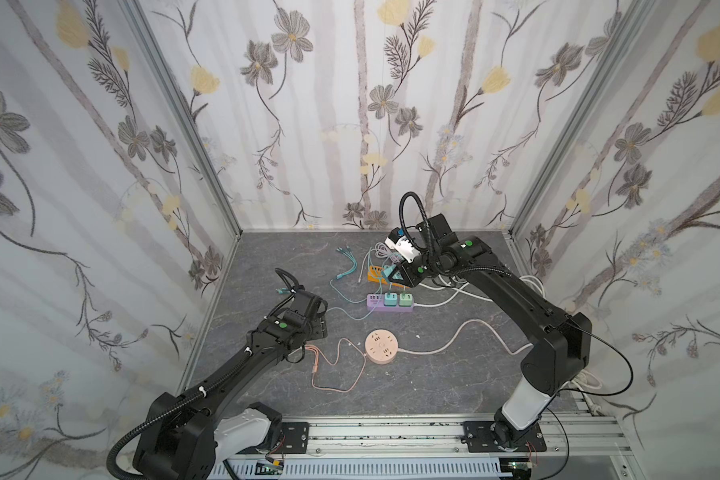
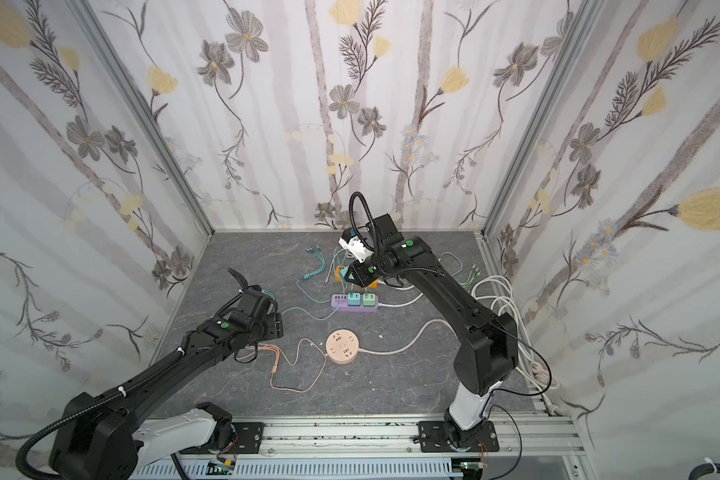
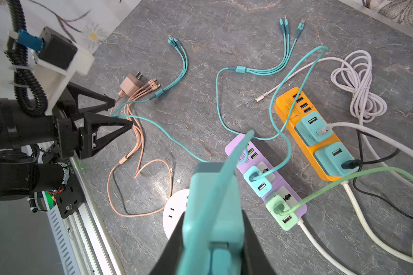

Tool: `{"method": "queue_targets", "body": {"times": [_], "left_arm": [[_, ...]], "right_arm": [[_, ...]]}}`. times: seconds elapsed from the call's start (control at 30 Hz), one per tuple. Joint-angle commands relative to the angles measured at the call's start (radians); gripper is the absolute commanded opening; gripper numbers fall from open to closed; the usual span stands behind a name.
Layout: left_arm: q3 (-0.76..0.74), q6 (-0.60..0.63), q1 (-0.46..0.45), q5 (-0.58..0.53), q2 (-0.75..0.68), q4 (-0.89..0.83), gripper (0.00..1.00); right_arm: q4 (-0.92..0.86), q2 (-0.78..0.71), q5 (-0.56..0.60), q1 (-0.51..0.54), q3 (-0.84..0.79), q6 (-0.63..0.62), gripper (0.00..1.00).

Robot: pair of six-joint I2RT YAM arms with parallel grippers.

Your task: Insert the plug

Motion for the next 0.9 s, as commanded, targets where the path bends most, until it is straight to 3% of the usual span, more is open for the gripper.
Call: {"method": "queue_targets", "body": {"times": [0.0, 0.27, 0.63, 0.67, 0.77, 0.87], "left_arm": [[0.005, 0.107, 0.0, -0.021, -0.03, -0.006, 0.78], [0.002, 0.269, 0.0, -0.068, -0.044, 0.074, 0.81], [0.066, 0.404, 0.0, -0.027, 0.14, 0.156, 0.79], [0.061, 0.409, 0.001, -0.038, 0.145, 0.178, 0.76], [0.047, 0.416, 0.025, -0.076, 0.159, 0.258, 0.39], [0.061, 0.394, 0.117, -0.062, 0.152, 0.314, 0.1]], "right_arm": [[0.017, 0.002, -0.015, 0.004, 0.008, -0.043, 0.0], [0.037, 0.004, -0.023, 0.008, 0.01, -0.043, 0.0], [0.036, 0.002, -0.022, 0.009, 0.01, -0.042, 0.0], [0.034, 0.002, -0.023, 0.008, 0.01, -0.042, 0.0], [0.037, 0.007, -0.035, 0.01, 0.007, -0.042, 0.0], [0.028, 0.015, -0.044, 0.015, 0.007, -0.069, 0.0]]}}
